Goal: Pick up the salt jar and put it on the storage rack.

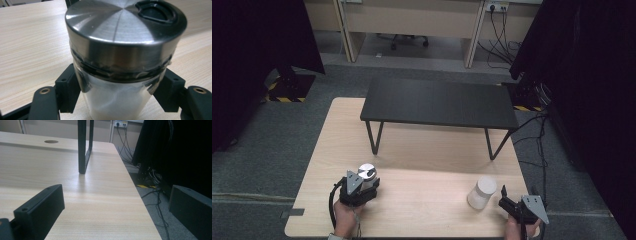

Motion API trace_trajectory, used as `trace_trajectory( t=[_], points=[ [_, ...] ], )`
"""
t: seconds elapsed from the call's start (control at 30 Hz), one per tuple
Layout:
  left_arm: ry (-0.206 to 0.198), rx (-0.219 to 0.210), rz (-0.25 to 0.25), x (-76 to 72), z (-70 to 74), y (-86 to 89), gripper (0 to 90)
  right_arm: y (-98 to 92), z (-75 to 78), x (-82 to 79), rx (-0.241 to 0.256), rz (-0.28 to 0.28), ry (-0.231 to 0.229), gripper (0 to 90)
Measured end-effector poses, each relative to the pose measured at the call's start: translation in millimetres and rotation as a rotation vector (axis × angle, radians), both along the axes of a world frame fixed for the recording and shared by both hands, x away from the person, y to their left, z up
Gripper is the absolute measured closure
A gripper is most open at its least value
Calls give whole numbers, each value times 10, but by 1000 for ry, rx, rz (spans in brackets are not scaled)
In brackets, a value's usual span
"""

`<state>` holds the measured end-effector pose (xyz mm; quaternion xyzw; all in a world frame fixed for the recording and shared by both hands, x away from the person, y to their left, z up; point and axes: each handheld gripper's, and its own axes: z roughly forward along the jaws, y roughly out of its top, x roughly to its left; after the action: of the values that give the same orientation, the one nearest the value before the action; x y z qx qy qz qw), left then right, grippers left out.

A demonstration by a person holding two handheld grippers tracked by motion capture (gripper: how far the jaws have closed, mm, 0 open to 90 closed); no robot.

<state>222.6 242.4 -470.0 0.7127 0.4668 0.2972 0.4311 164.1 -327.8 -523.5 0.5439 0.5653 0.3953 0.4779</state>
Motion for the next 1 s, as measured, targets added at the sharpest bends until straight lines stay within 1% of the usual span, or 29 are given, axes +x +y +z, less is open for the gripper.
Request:
trace_trajectory(
  t=[0.2,0.3,0.37,0.57,0.7,0.77,1.0],
  points=[
    [12,6,12,-6,40,-46,310,-7,-4,-6,2,3,-3,5],
    [21,-16,4,4,79,-37,310,-10,-5,-7,1,5,-4,5],
    [13,-11,6,-1,101,-67,310,-9,-7,-8,0,8,-5,5],
    [0,-21,17,14,219,-127,310,-17,-10,-11,-1,14,-7,5],
    [-14,-4,19,29,322,-191,310,-6,-10,-9,-16,19,-4,5],
    [-19,-7,25,35,364,-211,310,-4,-11,-10,-20,21,-4,5],
    [-20,-11,44,68,507,-276,310,-12,-16,-13,-14,22,-8,5]
  ],
)
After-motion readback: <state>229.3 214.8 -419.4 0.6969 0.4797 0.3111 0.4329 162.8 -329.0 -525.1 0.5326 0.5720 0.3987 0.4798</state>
